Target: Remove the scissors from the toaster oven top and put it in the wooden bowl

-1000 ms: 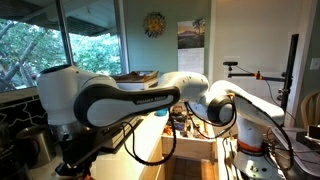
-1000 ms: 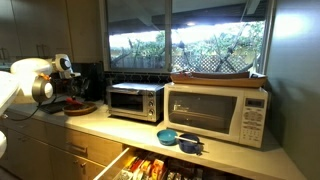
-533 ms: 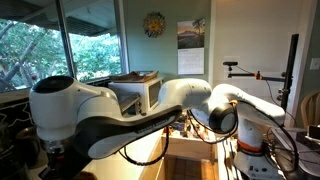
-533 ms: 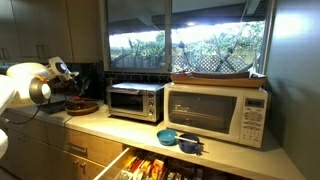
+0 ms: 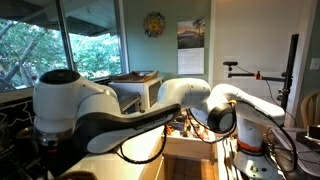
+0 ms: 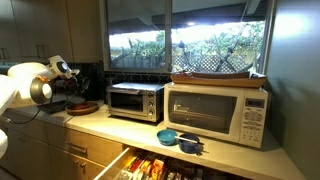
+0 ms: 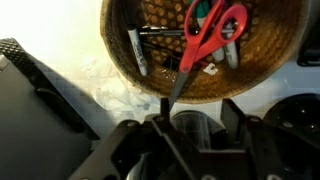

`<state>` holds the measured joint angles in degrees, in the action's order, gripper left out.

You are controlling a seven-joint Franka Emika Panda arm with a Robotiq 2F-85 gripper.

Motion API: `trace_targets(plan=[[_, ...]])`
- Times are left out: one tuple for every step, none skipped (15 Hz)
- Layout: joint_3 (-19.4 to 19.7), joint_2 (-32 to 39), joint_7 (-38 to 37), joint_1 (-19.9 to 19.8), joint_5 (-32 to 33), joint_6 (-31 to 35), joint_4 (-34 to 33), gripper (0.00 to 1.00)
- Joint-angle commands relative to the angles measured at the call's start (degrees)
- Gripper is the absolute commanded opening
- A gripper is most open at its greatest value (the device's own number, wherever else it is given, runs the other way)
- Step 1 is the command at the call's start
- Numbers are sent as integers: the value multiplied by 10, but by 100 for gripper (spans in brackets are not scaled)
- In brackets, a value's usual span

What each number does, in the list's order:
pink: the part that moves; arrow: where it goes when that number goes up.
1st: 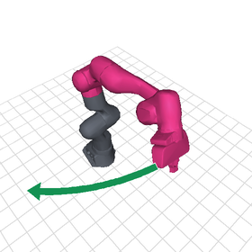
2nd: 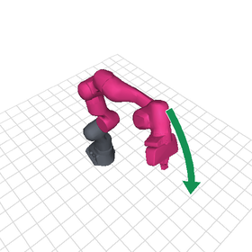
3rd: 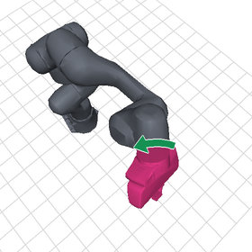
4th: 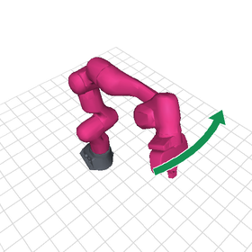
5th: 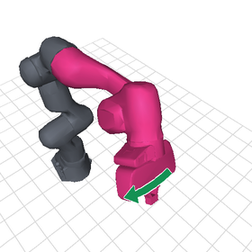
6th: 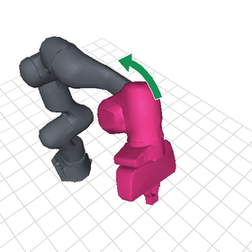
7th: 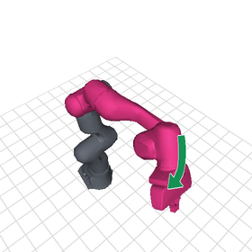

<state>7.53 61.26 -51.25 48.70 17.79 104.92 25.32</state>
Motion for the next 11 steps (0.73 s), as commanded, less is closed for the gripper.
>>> trace_targets(plan=[[-4, -48, -53, -16, -32, -9, -2, 90], [-5, -61, -69, -20, -36, -4, -6, 96], [2, -77, -89, -21, -31, -1, -11, 100], [8, -88, -110, -21, -25, 2, -16, 100], [18, -104, -132, -19, -15, -2, -20, 100], [28, -118, -154, -16, -4, -5, -25, 100], [37, -130, -175, -12, 5, -3, -30, 100], [48, -144, -197, -5, 18, -3, -33, 100], [59, -152, -217, 2, 32, 2, -37, 100], [36, -137, -171, -16, 12, 0, -41, 100], [42, -147, -184, -11, 18, 0, -43, 100]])
